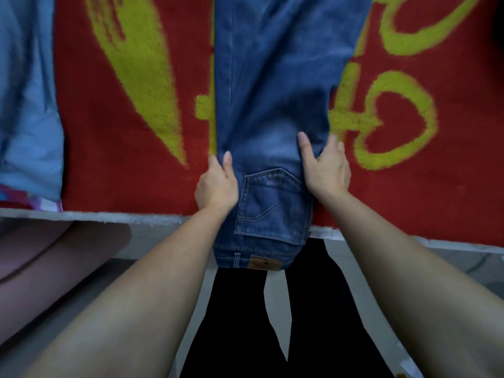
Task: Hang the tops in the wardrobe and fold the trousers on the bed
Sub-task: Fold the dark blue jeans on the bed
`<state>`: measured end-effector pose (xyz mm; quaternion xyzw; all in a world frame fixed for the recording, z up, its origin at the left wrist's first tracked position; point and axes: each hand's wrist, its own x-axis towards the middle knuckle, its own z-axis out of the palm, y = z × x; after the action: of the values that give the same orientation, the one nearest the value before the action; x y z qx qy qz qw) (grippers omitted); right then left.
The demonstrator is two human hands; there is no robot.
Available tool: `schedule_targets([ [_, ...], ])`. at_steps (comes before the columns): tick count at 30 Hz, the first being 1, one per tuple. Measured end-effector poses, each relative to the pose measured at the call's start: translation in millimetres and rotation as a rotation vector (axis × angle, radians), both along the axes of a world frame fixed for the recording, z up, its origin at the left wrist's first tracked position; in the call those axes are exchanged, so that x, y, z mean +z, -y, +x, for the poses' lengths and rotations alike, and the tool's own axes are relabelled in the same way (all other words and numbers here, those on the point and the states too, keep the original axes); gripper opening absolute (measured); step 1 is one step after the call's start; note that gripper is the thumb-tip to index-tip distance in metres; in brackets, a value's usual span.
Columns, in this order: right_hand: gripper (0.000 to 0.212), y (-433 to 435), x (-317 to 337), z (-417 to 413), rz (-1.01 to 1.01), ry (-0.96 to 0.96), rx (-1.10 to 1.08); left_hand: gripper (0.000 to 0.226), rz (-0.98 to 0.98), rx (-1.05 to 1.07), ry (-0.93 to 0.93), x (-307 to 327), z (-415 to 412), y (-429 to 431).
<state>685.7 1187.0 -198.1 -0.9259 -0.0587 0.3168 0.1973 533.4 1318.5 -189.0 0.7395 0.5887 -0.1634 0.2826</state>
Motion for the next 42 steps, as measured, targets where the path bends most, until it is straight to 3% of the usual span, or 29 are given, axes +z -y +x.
schedule_targets([
  [3,0.058,-1.6,-4.1,2.0,0.025,0.049,-0.028,0.045,0.016,0.016,-0.093,-5.4,8.6,-2.5],
  [6,0.051,-9.0,-5.9,11.2,0.116,0.012,-0.114,0.040,0.121,0.063,-0.014,-2.8,30.0,-8.6],
  [8,0.061,-9.8,-1.7,19.6,0.246,0.055,-0.138,0.054,0.223,0.011,0.096,1.5,47.3,-16.9],
  [10,0.082,-9.2,0.6,30.3,0.300,0.115,0.048,0.061,0.285,-0.165,0.139,1.6,65.9,-31.2],
  [13,0.081,-18.0,1.8,51.8,0.166,0.058,0.304,0.053,0.162,-0.383,-0.007,-5.2,87.8,-56.3],
  [20,0.059,-45.9,32.6,109.1,-0.050,-0.231,0.338,0.063,-0.157,-0.432,-0.215,17.4,109.5,-83.5],
  [24,0.046,-65.5,49.0,143.0,-0.051,-0.134,0.323,0.060,-0.142,-0.401,-0.208,37.9,133.0,-103.8],
  [28,0.041,-90.7,48.7,171.5,0.084,-0.051,0.231,0.060,-0.019,-0.396,-0.062,42.0,162.9,-126.3],
  [32,0.040,-125.9,34.1,199.3,0.195,0.019,0.118,0.056,0.102,-0.519,0.068,24.8,203.8,-163.3],
  [36,0.032,-173.0,26.3,227.9,0.327,0.183,0.028,0.068,0.180,-0.680,0.037,5.0,245.3,-214.8],
  [42,0.011,-261.3,21.9,272.9,0.792,-0.252,-0.641,0.108,0.137,-0.613,0.097,-14.3,288.9,-276.8],
])
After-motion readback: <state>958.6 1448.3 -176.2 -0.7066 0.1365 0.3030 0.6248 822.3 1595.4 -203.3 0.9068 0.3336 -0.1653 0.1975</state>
